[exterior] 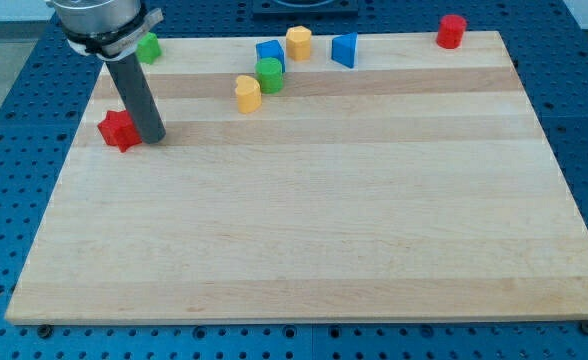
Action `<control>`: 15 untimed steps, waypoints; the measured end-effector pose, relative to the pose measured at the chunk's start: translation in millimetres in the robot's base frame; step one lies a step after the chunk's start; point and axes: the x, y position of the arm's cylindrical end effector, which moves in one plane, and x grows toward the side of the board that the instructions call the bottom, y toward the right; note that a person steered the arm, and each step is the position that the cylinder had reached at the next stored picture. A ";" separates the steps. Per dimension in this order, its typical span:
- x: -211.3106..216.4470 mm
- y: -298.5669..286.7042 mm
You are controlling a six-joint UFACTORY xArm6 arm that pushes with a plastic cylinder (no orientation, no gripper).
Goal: Push the yellow heart to the bottom right side of the green circle
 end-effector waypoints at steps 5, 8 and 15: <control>-88.0 15.1; -56.2 213.3; -40.5 109.3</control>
